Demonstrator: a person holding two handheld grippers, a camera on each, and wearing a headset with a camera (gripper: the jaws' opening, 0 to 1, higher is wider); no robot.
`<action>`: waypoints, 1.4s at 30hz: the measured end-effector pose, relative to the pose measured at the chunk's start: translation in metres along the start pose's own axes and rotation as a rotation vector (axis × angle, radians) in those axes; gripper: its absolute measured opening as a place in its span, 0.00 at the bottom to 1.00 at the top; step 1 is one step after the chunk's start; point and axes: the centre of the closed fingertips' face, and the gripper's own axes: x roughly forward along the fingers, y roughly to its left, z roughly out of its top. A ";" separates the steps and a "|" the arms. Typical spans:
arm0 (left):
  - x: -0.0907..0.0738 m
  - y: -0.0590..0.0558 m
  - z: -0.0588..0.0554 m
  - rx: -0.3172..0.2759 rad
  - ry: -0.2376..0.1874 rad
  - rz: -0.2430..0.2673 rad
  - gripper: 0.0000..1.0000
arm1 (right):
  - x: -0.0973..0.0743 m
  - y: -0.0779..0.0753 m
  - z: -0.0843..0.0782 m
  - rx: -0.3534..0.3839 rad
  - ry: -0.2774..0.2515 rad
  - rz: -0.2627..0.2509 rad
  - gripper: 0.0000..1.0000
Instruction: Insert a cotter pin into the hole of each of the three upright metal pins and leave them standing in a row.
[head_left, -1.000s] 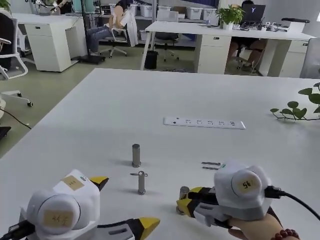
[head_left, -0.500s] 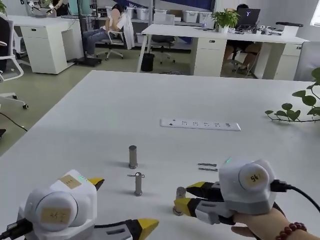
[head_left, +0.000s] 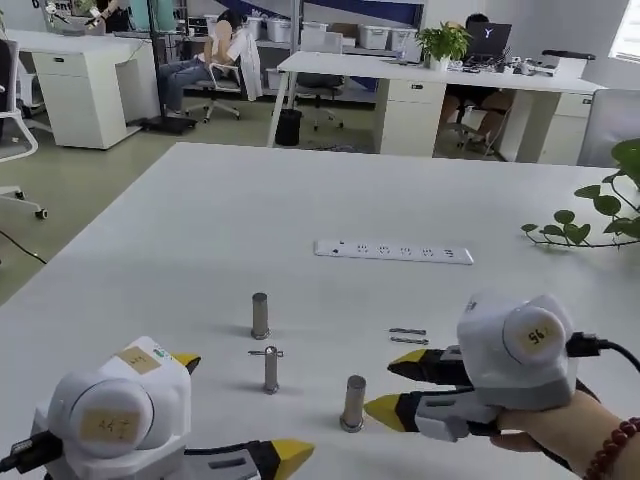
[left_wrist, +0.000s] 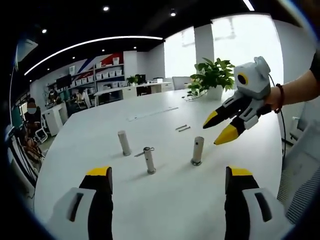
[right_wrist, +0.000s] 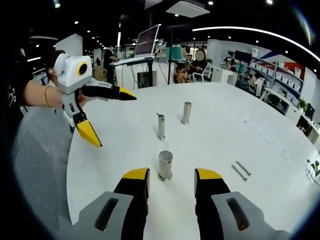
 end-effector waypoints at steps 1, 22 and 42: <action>0.000 0.000 0.001 -0.002 -0.005 -0.001 0.94 | -0.001 -0.001 -0.001 -0.003 0.006 0.004 0.32; 0.000 0.003 0.006 -0.024 -0.026 -0.001 0.99 | -0.005 -0.074 -0.014 -0.043 0.186 -0.011 0.31; 0.002 0.009 0.000 -0.072 -0.010 0.012 0.94 | 0.033 -0.116 -0.039 -0.001 0.314 -0.024 0.23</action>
